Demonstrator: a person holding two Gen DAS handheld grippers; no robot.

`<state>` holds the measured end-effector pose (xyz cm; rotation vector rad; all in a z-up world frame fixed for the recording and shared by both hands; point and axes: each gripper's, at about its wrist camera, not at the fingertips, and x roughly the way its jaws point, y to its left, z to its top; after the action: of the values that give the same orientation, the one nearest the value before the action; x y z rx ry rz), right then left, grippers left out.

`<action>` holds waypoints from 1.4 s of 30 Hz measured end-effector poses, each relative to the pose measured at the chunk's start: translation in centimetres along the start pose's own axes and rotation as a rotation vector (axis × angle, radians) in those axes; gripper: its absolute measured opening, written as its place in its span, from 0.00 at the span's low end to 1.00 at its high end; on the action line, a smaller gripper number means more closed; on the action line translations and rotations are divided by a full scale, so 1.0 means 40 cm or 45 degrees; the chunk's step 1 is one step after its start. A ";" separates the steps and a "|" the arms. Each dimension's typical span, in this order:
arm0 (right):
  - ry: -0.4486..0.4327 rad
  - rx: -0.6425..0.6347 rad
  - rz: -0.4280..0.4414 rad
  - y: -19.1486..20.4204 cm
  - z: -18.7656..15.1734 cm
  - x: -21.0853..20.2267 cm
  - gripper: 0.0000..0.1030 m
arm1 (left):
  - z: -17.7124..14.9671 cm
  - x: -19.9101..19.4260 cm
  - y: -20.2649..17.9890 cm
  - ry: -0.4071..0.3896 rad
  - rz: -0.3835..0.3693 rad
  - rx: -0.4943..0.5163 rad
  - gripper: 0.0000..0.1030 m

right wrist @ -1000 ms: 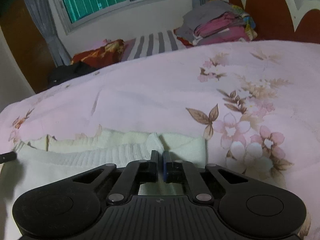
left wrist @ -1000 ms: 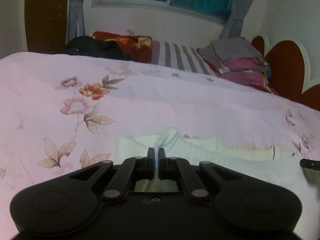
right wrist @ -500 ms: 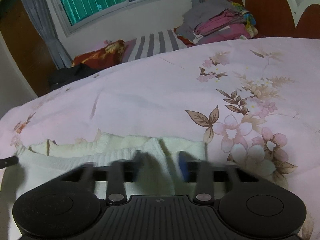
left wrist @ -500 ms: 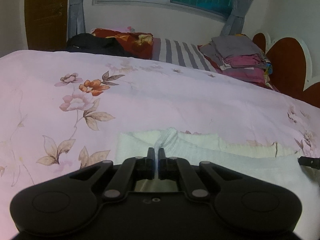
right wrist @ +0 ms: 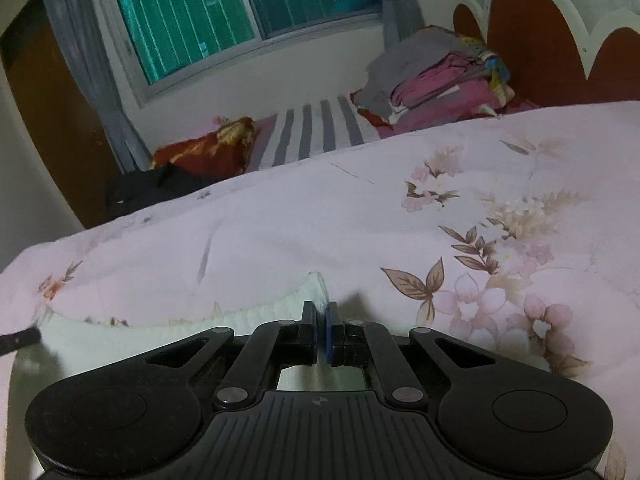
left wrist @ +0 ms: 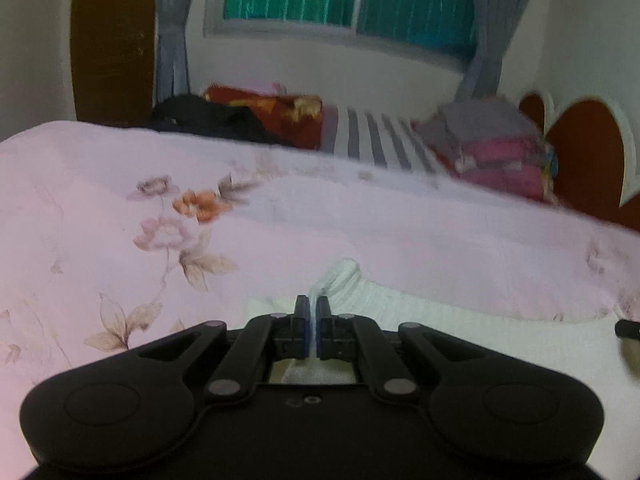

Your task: Fold small clothes

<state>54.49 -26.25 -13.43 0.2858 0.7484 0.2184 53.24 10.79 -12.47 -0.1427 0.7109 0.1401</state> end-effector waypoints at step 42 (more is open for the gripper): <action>0.131 -0.186 0.079 0.214 -0.207 -0.118 0.45 | -0.169 -0.140 -0.081 0.149 -0.036 0.250 0.40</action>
<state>44.58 -18.13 -13.34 0.1601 0.8212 0.3466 45.30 5.97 -13.59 0.0272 0.8349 0.0348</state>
